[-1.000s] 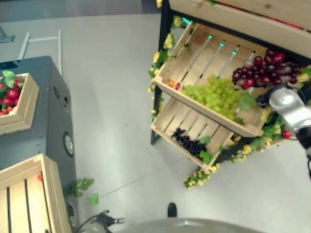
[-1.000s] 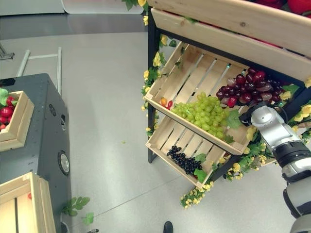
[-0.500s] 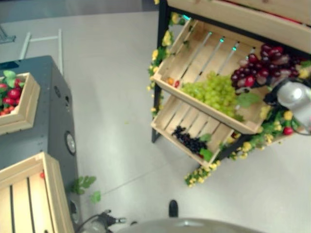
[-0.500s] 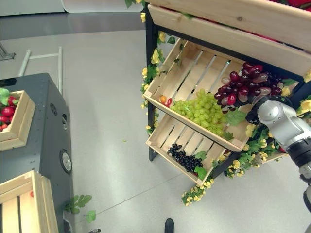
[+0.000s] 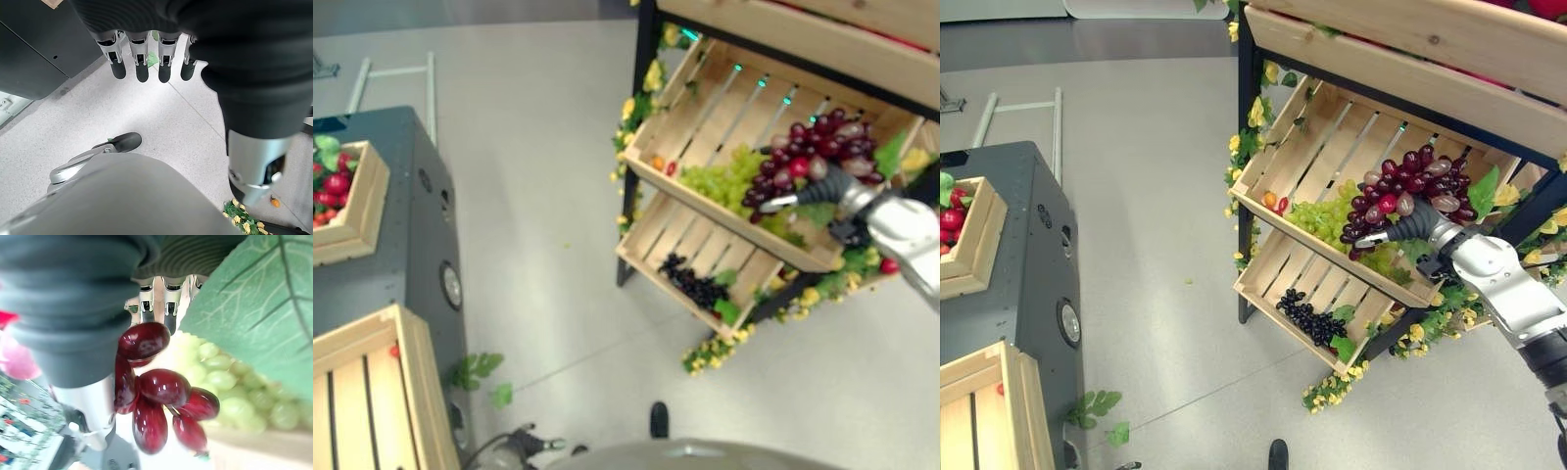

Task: Pick up the fruits from the basket on one side to the basket on the other side

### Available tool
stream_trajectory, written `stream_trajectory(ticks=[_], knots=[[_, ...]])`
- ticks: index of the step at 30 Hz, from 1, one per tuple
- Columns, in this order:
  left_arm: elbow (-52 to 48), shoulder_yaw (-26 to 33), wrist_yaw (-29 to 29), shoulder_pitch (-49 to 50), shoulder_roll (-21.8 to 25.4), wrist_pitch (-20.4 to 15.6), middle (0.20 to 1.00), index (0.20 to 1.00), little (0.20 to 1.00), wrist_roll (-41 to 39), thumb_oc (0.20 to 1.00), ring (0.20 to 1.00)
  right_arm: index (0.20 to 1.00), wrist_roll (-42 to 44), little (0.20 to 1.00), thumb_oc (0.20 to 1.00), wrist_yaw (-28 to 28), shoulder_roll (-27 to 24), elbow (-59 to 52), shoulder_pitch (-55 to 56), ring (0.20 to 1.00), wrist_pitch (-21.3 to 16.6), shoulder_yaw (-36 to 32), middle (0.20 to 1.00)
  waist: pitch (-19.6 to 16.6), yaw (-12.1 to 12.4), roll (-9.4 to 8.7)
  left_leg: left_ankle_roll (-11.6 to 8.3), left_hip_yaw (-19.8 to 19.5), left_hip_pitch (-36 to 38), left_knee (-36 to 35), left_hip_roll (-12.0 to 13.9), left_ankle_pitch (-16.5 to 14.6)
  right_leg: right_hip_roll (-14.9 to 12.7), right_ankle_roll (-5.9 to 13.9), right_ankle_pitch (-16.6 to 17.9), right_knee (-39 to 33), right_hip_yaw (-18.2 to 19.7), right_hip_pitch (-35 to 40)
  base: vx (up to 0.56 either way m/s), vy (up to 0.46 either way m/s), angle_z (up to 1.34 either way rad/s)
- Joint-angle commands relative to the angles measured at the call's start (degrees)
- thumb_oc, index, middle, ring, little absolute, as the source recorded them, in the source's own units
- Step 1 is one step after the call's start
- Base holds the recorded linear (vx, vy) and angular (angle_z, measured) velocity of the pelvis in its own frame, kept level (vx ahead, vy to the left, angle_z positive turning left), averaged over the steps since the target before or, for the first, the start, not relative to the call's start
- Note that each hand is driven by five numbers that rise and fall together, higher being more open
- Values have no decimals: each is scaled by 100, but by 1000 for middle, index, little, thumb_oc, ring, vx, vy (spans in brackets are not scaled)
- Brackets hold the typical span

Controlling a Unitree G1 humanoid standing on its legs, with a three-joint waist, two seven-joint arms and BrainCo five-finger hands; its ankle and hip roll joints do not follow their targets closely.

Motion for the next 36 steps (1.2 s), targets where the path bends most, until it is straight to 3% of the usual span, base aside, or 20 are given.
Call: stream_trajectory(ticks=[1, 4, 6, 7, 8, 10, 12, 13, 14, 18, 20, 21, 24, 25, 30, 32, 33, 35, 36], knots=[[324, -130, -109, 75, -244, -57, 1000, 1000, 1000, -98, 1000, 1000, 1000, -82, 1000, 1000, -129, -336, 91, -332, 1000, -298, -580, 1000, -212, 165, -175, -79, -89, -292, 1, -158, -68, 57, 427, -814, 65, -133, 554, 0, 0, 0], [371, -255, -126, 18, -184, -14, 1000, 1000, 1000, -96, 1000, 1000, 1000, -1184, 1000, 1000, -207, -854, 533, -1011, 1000, -33, -47, 1000, -233, 203, -252, -79, -85, -304, 1, -165, -63, 42, 433, -797, 65, -125, 534, 0, 0, 0], [389, -334, -177, -26, -39, -5, 1000, 1000, 1000, -138, 1000, 1000, 1000, -1790, 1000, 1000, -144, -1090, 1269, -2521, 1000, 102, 1325, 1000, -212, 243, -317, -85, -47, -295, 1, -167, -59, 52, 439, -764, 69, -98, 501, -30, 10, -11], [389, -287, -179, -20, -88, -5, 1000, 1000, 1000, -140, 1000, 1000, 1000, -1773, 1000, 1000, -147, -1056, 1347, -2776, 1000, 90, 1573, 1000, -210, 205, -269, -85, -37, -290, 1, -166, -61, 54, 440, -764, 71, -87, 502, -33, 19, -15], [384, -335, -211, -166, 11, -12, 1000, 1000, 1000, -163, 1000, 1000, 1000, -1495, 1000, 1000, 64, -1070, 1482, -3634, 1000, 111, 2424, 1000, -215, 160, -300, -101, 25, -301, 1, -147, -37, 75, 445, -735, 69, -44, 458, -18, 22, -11], [383, -304, -197, -240, -32, -15, 1000, 1000, 1000, -177, 1000, 1000, 1000, -1289, 1000, 1000, 76, -1108, 1475, -3887, 1000, 75, 2671, 1000, -222, 104, -256, -107, 44, -306, 1, -135, -26, 79, 446, -726, 75, -39, 443, -13, 18, -15], [353, -319, -285, -225, 74, -14, 1000, 1000, 1000, -221, 1000, 1000, 1000, -1446, 1000, 1000, 351, -1382, 1363, -4333, 1000, 70, 3282, 1000, -232, 70, -332, -127, 37, -350, 1, -120, 13, 62, 448, -716, 86, -58, 421, -13, 6, -11], [384, -274, -333, -165, 39, -11, 1000, 1000, 1000, -242, 1000, 1000, 1000, -1052, 1000, 1000, 358, -1349, 1229, -4234, 1000, 30, 3140, 1000, -225, 57, -306, -131, 17, -365, 1, -118, 21, 55, 447, -720, 93, -53, 412, -5, 0, -4], [468, -231, -271, -94, -11, -41, 1000, 1000, 1000, -253, 1000, 1000, 1000, -419, 1000, 1000, 152, -1203, 1389, -3677, 1000, -32, 2497, 1000, -234, 60, -303, -121, -15, -377, 1, -126, 19, 44, 446, -728, 90, -68, 415, 0, 0, 0], [488, -151, -175, 143, 12, -39, 1000, 1000, 1000, -333, 1000, 1000, 1000, -880, 1000, 1000, -321, -1006, 2213, -3719, 1000, -100, 2195, 1000, -222, 190, -365, -95, -38, -374, 1, -179, -12, 29, 453, -705, 63, -73, 428, -4, 2, 9], [442, -193, -267, -21, 73, -28, 1000, 1000, 1000, -287, 1000, 1000, 1000, -1263, 1000, 1000, 358, -1068, 1761, -3896, 1000, 108, 2761, 1000, -200, 180, -364, -97, 3, -384, 1, -172, 6, 45, 453, -692, 68, -27, 402, -11, 11, 2], [450, -220, -285, -98, 67, -23, 1000, 1000, 1000, -252, 1000, 1000, 1000, -1178, 1000, 1000, 420, -1128, 1686, -3942, 1000, 142, 2880, 1000, -217, 149, -352, -101, 7, -383, 1, -162, 6, 44, 453, -698, 68, -37, 406, 14, 16, 4], [455, -249, -331, -69, 69, -4, 1000, 1000, 1000, -247, 1000, 1000, 1000, -1200, 1000, 1000, 415, -1251, 1610, -4068, 1000, 112, 3030, 1000, -239, 125, -356, -108, -17, -391, 1, -155, 6, 32, 452, -707, 74, -56, 408, 0, -1, -2], [493, -200, -313, 61, 21, -16, 1000, 1000, 1000, -298, 1000, 1000, 1000, -1165, 1000, 1000, 117, -1233, 1795, -3977, 1000, 34, 2773, 1000, -219, 140, -361, -101, -29, -395, 1, -167, 6, 20, 456, -694, 79, -51, 405, 0, 0, 0], [453, -202, -377, -26, 82, 7, 1000, 1000, 1000, -256, 1000, 1000, 1000, -1671, 1000, 1000, 443, -1358, 1434, -4340, 1000, 111, 3268, 1000, -226, 129, -359, -105, -32, -374, 1, -166, -17, 24, 452, -711, 63, -57, 423, 0, 0, 0], [453, -183, -327, 2, 10, -26, 1000, 1000, 1000, -266, 1000, 1000, 1000, -1284, 1000, 1000, 70, -1245, 1666, -3993, 1000, -20, 2745, 1000, -226, 118, -303, -97, -29, -372, 1, -165, -14, 22, 454, -707, 63, -46, 423, 0, 0, 0], [445, -178, -306, 29, 45, -31, 1000, 1000, 1000, -262, 1000, 1000, 1000, -1375, 1000, 1000, 176, -1262, 1593, -3829, 1000, -25, 2626, 1000, -221, 143, -346, -99, -35, -372, 1, -167, -12, 24, 453, -709, 65, -42, 422, 0, 0, 0], [415, -225, -409, 9, 201, -15, 1000, 1000, 1000, -210, 1000, 1000, 1000, -1864, 1000, 1000, 637, -1315, 1482, -4168, 1000, 140, 3193, 1000, -216, 192, -430, -108, -36, -371, 1, -162, -16, 25, 448, -715, 68, -52, 416, 0, 0, 0], [426, -209, -438, -15, 154, -8, 1000, 1000, 1000, -210, 1000, 1000, 1000, -1620, 1000, 1000, 589, -1297, 1477, -4310, 1000, 150, 3313, 1000, -226, 156, -369, -112, -33, -365, 1, -156, -21, 25, 452, -723, 63, -62, 424, 19, 1, -4]])
